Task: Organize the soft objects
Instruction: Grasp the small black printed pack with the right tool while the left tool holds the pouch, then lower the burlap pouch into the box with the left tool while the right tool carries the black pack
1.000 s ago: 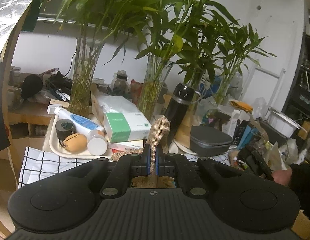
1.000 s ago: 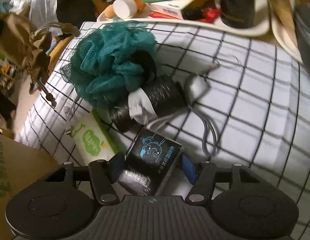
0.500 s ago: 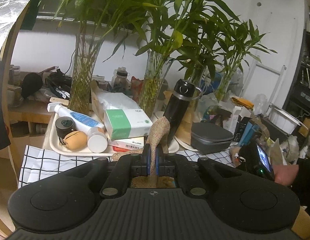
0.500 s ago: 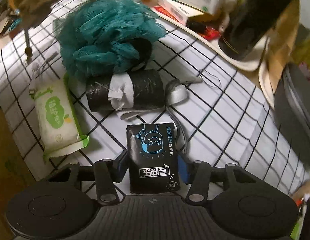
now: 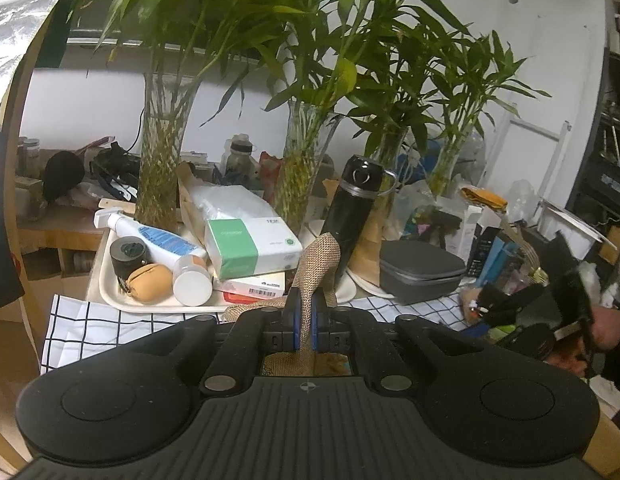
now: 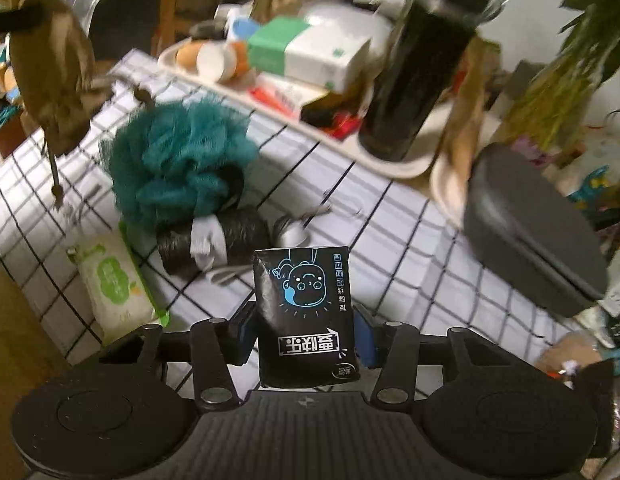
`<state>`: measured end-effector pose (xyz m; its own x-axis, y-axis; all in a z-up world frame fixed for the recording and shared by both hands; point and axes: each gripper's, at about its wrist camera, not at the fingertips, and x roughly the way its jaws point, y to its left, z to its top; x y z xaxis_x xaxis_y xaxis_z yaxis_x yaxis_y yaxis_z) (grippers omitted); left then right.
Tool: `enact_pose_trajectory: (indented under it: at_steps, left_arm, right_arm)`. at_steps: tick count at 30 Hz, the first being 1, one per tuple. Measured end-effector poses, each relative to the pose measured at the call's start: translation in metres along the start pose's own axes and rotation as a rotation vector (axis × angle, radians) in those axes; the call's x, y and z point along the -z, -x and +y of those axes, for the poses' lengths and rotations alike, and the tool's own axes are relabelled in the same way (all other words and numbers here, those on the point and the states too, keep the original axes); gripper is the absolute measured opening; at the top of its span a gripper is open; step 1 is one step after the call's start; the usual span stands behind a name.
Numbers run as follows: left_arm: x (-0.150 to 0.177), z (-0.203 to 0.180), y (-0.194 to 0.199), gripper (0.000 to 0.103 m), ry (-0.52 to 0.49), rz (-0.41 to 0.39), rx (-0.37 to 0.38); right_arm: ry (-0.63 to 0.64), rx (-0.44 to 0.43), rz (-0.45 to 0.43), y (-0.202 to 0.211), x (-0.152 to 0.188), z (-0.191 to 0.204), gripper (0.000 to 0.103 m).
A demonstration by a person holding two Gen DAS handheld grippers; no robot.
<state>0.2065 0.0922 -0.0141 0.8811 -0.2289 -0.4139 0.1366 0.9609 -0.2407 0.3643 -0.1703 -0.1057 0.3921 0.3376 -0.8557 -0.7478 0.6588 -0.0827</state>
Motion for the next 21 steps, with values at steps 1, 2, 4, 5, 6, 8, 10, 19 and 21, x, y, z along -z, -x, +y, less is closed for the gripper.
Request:
enact_pose_trajectory:
  at_steps: [1,2,4,5,6,8,10,19,21]
  left_arm:
    - [-0.001,-0.001,0.002,0.005,-0.001,-0.004,0.0]
    - [-0.001,-0.002,0.003,0.005,-0.001,-0.007,0.001]
    - [-0.003,-0.003,0.007,0.005,-0.001,-0.014,0.001]
    - [-0.004,-0.004,0.008,0.005,0.0,-0.017,0.0]
    - [-0.005,-0.005,0.011,0.005,0.001,-0.02,-0.005]
    - [-0.006,-0.007,0.016,0.005,-0.001,-0.031,-0.01]
    - [-0.008,-0.011,0.022,0.005,-0.008,-0.04,-0.017]
    - [-0.023,-0.035,0.044,0.005,-0.038,-0.065,-0.005]
    - [-0.025,-0.045,0.051,0.005,-0.058,-0.064,0.0]
  right_arm:
    - [-0.009,0.005,-0.015,0.005,0.0,-0.001,0.052]
    - [-0.022,0.015,-0.032,0.012,0.001,-0.002,0.052]
    - [-0.059,0.05,-0.061,0.021,0.001,-0.005,0.052]
    - [-0.081,0.07,-0.078,0.027,0.001,-0.006,0.052]
    - [-0.089,0.079,-0.092,0.03,0.002,-0.007,0.052]
    - [-0.099,0.098,-0.118,0.039,0.003,-0.007,0.052]
    - [-0.121,0.112,-0.144,0.05,0.005,-0.009,0.052]
    - [-0.198,0.085,-0.238,0.092,0.02,-0.007,0.052]
    - [-0.207,0.075,-0.255,0.1,0.023,-0.004,0.052]
